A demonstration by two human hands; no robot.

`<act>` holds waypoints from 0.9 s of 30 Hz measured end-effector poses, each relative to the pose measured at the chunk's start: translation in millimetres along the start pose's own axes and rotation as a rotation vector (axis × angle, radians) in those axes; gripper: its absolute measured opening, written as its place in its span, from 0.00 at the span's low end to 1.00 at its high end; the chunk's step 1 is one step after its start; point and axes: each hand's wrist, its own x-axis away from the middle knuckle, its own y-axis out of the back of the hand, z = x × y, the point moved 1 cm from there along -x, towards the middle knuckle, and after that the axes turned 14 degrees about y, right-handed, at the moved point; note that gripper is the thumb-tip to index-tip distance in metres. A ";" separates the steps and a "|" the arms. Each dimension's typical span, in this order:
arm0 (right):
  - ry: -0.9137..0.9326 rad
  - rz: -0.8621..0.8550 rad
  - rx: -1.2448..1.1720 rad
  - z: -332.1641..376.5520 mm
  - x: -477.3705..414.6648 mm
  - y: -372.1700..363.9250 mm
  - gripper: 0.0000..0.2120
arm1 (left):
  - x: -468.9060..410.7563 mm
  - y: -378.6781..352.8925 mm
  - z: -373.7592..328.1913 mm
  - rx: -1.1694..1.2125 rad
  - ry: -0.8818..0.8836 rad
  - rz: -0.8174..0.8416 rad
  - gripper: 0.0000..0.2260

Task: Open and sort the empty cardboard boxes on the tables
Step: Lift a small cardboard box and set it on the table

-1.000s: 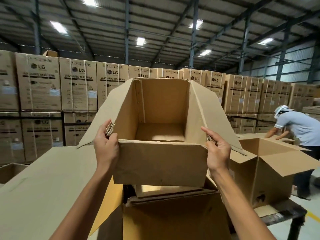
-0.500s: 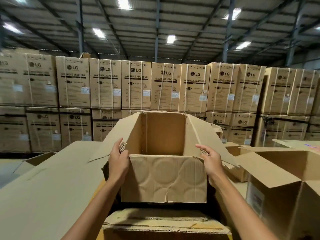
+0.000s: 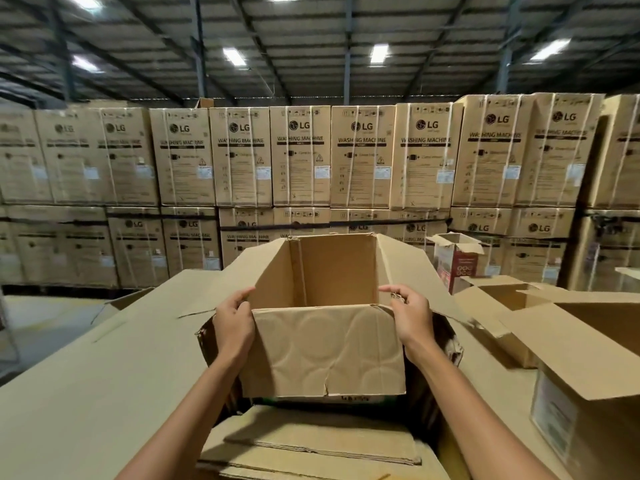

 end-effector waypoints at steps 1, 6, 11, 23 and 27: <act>-0.021 -0.009 0.002 -6.2 0.8 0.6 0.18 | 0.3 -1.8 2.6 -0.026 0.003 0.005 0.18; -0.190 0.123 0.046 -38.5 15.5 1.5 0.18 | -9.5 -4.5 30.8 -0.243 0.086 0.150 0.21; -0.305 0.376 0.182 -39.8 18.6 21.6 0.16 | -4.1 -6.6 33.0 -0.655 0.083 0.309 0.18; -0.110 0.623 0.689 7.9 -22.1 18.2 0.12 | -37.5 -7.9 -34.7 -1.274 -0.291 0.224 0.16; 0.106 0.552 0.869 -5.5 -44.8 -0.7 0.11 | -62.9 -33.9 -32.6 -1.305 -0.370 0.361 0.18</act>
